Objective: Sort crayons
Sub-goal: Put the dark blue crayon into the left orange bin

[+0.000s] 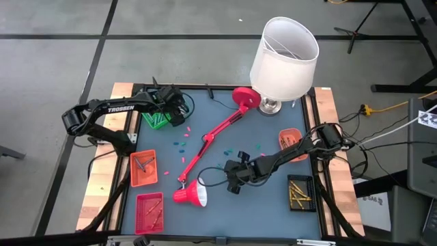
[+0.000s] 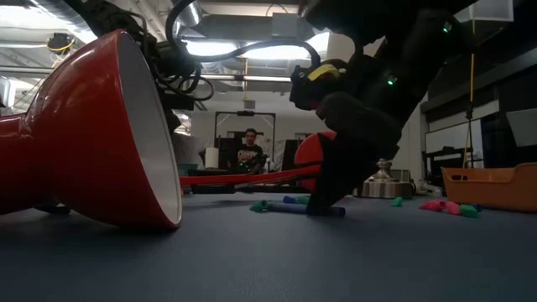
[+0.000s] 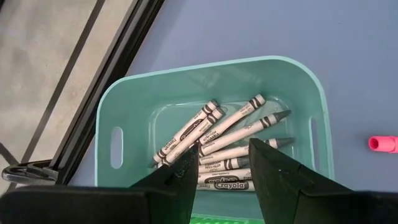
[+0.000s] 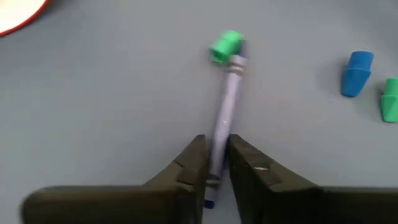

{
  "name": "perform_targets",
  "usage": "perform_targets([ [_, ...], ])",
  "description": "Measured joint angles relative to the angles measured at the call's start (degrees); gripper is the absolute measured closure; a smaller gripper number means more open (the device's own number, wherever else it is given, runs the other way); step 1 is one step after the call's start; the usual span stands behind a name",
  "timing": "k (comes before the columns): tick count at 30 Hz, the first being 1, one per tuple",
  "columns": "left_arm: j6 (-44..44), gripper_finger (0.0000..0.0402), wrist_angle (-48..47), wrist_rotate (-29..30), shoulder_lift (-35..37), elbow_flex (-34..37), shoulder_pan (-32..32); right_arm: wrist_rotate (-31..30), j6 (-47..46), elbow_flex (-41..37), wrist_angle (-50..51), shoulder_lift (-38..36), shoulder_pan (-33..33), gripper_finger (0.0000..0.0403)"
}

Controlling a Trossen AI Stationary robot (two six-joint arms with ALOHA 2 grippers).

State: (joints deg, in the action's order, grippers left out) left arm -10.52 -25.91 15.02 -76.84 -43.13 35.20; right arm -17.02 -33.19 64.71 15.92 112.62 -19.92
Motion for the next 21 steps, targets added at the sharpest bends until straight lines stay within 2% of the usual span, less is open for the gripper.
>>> perform_targets([
  [4, -0.09, 0.0278, 0.00, -0.49, 0.01, 0.00, -0.15, -0.01, 0.00, -0.02, 0.08, 0.02, 0.00, 0.0374],
  [7, -0.07, 0.0278, 0.00, -2.95, 0.00, 0.00, -0.15, -0.04, 0.00, -0.05, 0.25, 0.04, 0.00, 0.0386],
  [15, -0.03, 0.0278, 0.70, -12.36, 0.02, 0.00, -0.48, -1.63, 0.01, -0.11, -0.17, 0.06, 0.00, 0.0382],
  [21, -0.01, 0.0278, 7.09, -19.50, 0.02, 0.02, -3.50, -6.37, 1.98, -0.33, -5.42, 0.37, 0.12, 0.0386],
])
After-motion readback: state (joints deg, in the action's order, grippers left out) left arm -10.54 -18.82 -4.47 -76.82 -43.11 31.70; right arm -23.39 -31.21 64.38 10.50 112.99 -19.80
